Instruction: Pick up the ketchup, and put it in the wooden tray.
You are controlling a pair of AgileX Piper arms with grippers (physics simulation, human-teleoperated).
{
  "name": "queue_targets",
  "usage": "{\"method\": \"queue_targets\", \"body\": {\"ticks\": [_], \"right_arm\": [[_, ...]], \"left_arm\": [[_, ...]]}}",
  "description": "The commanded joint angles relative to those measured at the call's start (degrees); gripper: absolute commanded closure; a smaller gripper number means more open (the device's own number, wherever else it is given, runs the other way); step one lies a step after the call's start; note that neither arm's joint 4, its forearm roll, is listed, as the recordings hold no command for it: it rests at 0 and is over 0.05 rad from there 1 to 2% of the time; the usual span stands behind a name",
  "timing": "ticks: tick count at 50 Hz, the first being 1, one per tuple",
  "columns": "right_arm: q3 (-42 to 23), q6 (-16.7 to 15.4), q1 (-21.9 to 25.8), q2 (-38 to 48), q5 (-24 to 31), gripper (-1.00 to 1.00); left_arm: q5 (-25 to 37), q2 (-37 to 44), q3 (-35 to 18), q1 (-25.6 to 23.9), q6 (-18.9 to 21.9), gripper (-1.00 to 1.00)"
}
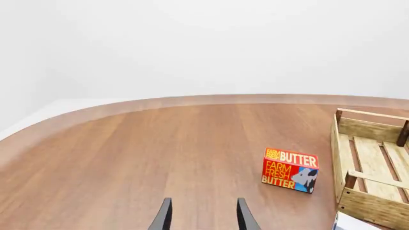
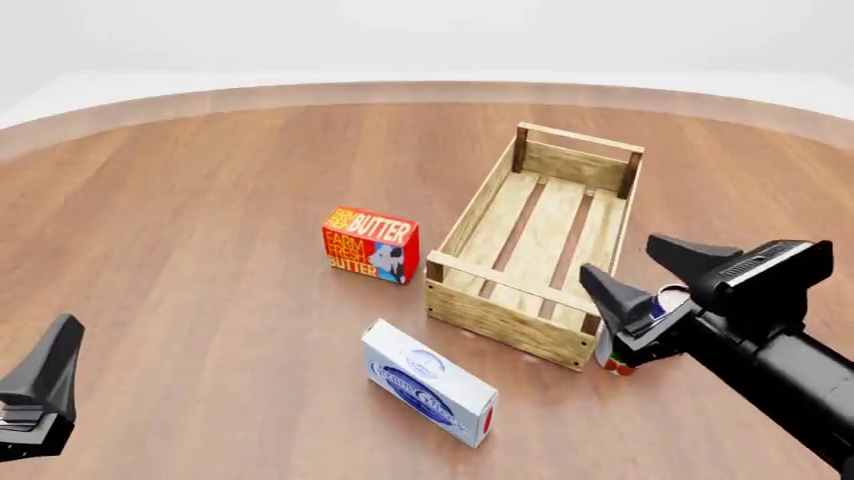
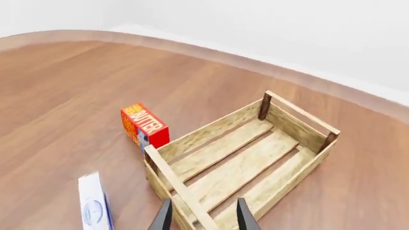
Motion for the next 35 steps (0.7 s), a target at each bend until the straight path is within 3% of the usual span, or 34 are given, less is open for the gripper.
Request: {"method": "queue_targets", "body": {"ticks": [1,21,35], "right_arm": [[-4.8,-0.9,8.7,11.4,-2.6,-1.00],[-13.2,0.9,21.5,26.4,-5.0,-1.00],[-18.4,1.0,28.2,32.0,-4.8,-1.00]], "left_arm": [[0.0,0.0,0.0,0.0,0.0,-1.00],[0.0,0.0,0.0,0.0,0.0,-1.00],[0.0,0.0,0.0,0.0,0.0,-1.00]]}}
